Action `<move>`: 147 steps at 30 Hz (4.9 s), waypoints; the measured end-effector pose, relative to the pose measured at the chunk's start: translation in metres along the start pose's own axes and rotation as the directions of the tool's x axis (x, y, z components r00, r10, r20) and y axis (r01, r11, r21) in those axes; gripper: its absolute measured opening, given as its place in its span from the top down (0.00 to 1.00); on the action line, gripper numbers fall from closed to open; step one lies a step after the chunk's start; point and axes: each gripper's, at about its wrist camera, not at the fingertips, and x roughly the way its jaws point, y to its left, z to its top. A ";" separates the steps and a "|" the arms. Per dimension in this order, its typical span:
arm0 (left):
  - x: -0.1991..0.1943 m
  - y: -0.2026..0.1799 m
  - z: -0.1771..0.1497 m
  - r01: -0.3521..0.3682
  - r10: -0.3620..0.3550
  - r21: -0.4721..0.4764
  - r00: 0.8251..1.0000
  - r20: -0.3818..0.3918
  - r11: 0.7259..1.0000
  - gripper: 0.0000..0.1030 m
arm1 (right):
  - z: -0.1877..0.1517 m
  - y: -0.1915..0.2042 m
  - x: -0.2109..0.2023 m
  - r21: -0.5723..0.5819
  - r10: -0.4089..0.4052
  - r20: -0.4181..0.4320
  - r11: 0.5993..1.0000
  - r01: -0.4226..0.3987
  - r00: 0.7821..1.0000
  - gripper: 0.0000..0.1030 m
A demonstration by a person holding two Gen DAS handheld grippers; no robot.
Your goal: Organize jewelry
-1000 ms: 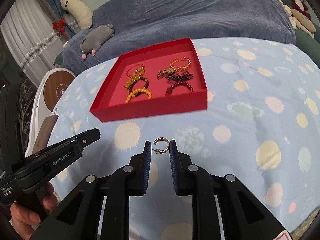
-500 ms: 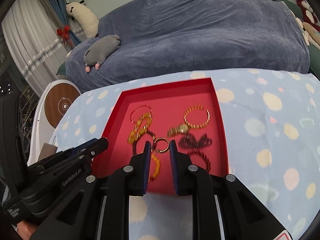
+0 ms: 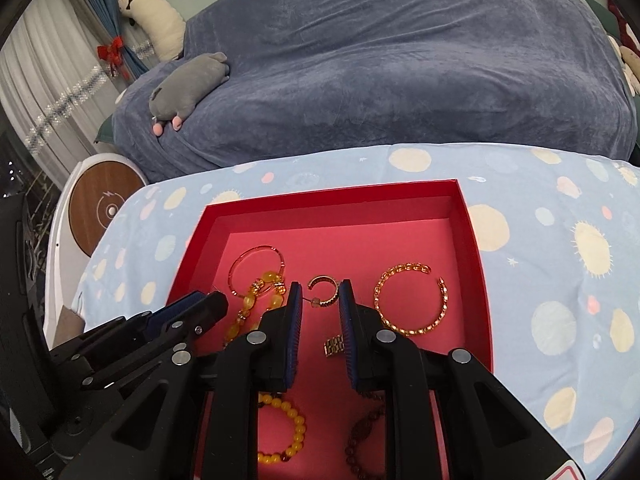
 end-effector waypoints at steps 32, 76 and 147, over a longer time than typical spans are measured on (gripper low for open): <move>-0.073 0.000 -0.047 0.010 -0.010 -0.010 0.999 0.036 1.000 0.67 | -0.056 0.016 -0.078 0.015 -0.053 0.038 0.999 0.052 0.998 0.78; -0.132 -0.007 -0.157 -0.030 0.030 -0.012 0.999 0.011 0.999 0.66 | -0.173 0.013 -0.146 -0.038 -0.180 0.045 0.983 0.182 0.983 0.24; -0.140 0.002 -0.165 -0.173 0.175 -0.036 0.983 0.060 0.984 0.07 | -0.183 -0.003 -0.149 0.010 -0.226 0.053 0.974 0.226 0.973 0.07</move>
